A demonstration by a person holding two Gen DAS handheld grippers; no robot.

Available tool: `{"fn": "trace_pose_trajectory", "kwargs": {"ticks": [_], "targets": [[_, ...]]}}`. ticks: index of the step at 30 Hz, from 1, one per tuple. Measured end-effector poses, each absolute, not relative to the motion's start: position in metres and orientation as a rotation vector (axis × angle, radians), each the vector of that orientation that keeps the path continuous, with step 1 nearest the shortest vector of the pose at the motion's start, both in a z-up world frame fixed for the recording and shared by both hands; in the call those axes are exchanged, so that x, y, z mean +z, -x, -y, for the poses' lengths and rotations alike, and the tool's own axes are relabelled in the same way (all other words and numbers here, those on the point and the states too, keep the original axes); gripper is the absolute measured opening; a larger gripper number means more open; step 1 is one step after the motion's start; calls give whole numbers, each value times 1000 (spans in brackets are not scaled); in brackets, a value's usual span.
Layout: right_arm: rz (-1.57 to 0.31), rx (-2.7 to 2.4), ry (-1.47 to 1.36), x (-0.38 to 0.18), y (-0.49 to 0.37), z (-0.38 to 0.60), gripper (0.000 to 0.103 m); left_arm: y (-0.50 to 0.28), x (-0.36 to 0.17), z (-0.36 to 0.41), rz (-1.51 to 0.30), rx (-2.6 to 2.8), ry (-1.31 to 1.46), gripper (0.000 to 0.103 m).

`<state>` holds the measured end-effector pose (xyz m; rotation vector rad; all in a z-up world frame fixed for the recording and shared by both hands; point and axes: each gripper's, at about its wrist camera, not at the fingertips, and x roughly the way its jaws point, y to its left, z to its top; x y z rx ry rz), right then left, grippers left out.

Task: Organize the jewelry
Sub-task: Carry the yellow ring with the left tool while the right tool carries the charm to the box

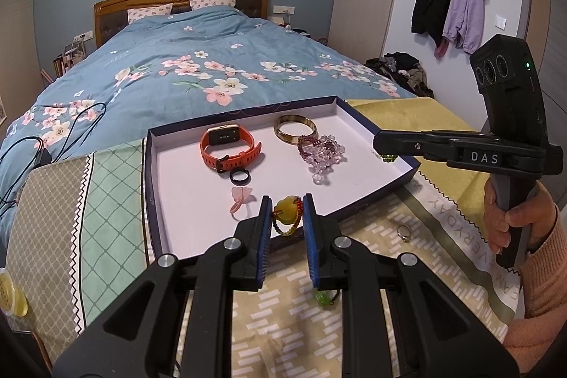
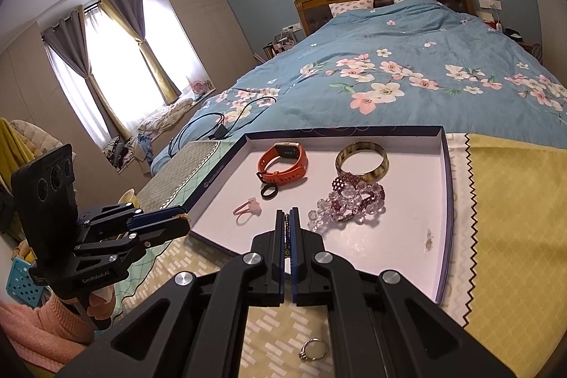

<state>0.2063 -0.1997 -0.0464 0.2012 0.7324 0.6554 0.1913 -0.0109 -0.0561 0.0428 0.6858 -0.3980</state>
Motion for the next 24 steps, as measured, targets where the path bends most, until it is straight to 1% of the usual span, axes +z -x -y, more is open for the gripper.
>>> {"fn": "trace_pose_trajectory", "kwargs": {"ticks": [24], "targets": [[-768, 630, -182, -54, -227, 195, 1, -222, -68, 15, -725, -379, -37, 18]]}}
